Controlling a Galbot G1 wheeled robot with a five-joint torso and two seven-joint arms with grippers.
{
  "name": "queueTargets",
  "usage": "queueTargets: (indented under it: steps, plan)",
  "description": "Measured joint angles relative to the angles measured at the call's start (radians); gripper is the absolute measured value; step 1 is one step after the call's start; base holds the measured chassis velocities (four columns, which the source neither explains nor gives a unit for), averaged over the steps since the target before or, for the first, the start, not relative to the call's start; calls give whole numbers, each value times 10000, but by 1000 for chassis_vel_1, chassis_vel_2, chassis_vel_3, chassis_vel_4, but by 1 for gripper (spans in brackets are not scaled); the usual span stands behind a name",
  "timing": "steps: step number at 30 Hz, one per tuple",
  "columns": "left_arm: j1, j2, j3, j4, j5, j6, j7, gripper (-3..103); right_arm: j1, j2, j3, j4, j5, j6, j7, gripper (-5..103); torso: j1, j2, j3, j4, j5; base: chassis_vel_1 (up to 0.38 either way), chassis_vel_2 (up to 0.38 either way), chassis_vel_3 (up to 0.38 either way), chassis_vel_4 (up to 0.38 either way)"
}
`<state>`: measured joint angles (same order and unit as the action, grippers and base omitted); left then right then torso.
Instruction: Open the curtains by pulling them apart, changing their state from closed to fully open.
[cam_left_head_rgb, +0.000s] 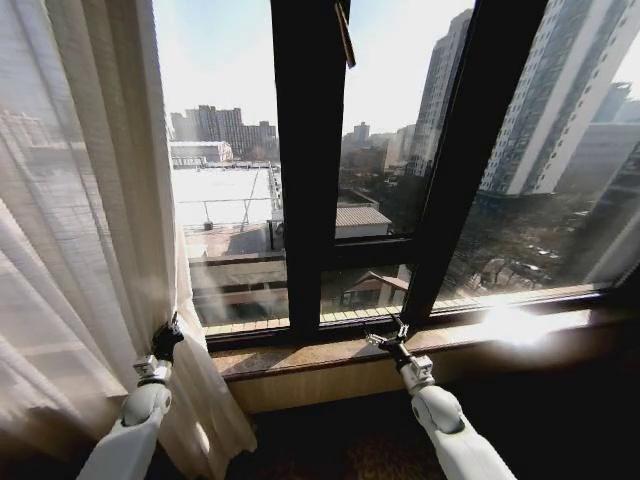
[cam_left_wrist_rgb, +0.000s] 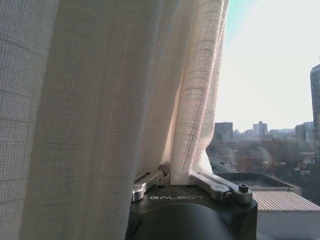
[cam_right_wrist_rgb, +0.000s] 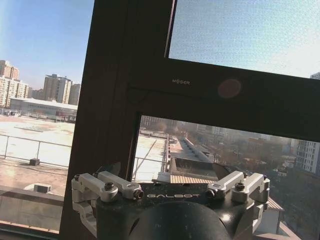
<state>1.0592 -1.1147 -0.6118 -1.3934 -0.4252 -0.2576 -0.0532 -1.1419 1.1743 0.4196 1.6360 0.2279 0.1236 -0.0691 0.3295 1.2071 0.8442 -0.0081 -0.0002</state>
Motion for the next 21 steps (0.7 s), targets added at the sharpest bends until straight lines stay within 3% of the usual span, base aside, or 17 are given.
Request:
queueTargets:
  steps: [10,21]
  plan:
    - [268,-101,-144,-323,40,-19,-104,0,0,3,-2,1,0,0,-2,100,-1,0,-1,6,-6,293,252,-259,-252]
    - [577,-144,-302,-563,68,-31,-115,0,0,-4,5,0,0,0,0,100,1,0,0,-5,2,1,-4,-3,-9]
